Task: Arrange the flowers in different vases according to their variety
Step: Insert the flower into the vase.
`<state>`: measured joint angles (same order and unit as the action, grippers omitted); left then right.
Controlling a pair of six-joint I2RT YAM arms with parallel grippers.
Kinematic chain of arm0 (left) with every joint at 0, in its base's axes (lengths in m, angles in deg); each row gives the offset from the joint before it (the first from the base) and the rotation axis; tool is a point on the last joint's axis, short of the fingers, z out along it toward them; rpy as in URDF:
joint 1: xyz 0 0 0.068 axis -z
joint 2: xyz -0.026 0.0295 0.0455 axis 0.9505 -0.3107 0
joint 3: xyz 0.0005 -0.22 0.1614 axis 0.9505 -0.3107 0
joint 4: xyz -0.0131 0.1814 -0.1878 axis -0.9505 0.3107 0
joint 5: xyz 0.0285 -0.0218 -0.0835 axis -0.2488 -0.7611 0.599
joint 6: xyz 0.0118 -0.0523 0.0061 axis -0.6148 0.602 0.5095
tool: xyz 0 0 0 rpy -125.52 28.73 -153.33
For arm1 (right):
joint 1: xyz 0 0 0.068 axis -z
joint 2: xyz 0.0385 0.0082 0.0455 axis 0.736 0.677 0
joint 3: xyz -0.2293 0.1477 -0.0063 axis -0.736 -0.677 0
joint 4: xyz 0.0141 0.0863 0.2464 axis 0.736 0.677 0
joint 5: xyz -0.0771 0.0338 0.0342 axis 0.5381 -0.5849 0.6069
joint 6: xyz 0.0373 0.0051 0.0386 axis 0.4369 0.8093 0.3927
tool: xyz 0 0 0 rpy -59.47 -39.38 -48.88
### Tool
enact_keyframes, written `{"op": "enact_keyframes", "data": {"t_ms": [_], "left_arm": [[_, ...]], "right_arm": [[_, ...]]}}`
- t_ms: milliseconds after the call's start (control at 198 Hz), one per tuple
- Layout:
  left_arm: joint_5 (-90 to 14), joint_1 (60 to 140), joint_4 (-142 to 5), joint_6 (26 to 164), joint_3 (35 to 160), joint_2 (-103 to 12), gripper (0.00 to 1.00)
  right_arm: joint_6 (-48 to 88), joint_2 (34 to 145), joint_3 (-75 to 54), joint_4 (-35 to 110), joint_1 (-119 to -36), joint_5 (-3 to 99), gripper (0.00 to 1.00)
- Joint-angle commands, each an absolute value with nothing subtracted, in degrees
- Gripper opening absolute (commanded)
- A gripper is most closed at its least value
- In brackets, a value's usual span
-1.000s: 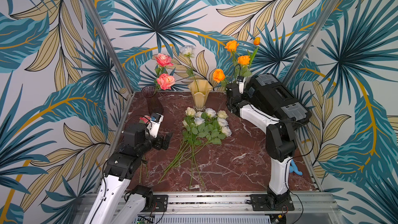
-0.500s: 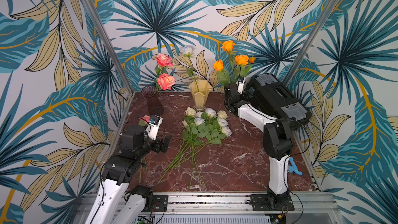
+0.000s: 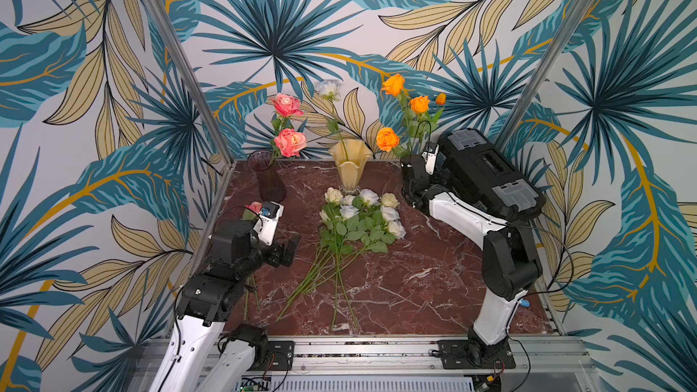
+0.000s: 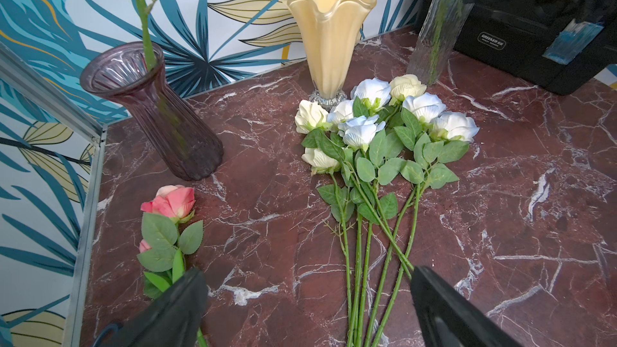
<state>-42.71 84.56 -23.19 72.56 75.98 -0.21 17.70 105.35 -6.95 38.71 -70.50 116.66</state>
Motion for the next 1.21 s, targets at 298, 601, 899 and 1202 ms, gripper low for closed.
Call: {"op": "enact_keyframes", "data": {"t_ms": [298, 601, 899, 1202], "left_arm": [[-41.7, 84.7, -26.2, 73.2, 73.9, 2.3, 1.0], [-40.3, 84.7, -28.3, 74.6, 70.6, 4.2, 1.0], [-39.6, 84.8, -28.5, 75.5, 69.3, 4.8, 1.0], [-38.8, 84.7, -30.2, 76.1, 68.8, 1.6, 1.0]], "right_arm": [[27.3, 85.6, -12.5, 50.6, -70.6, 107.1, 1.0], [35.9, 82.2, -6.3, 63.8, -61.6, 88.9, 0.99], [39.5, 91.4, 3.6, 66.0, -52.0, 70.1, 0.99], [37.7, 98.1, 8.2, 65.3, -51.6, 70.5, 0.96]]}}
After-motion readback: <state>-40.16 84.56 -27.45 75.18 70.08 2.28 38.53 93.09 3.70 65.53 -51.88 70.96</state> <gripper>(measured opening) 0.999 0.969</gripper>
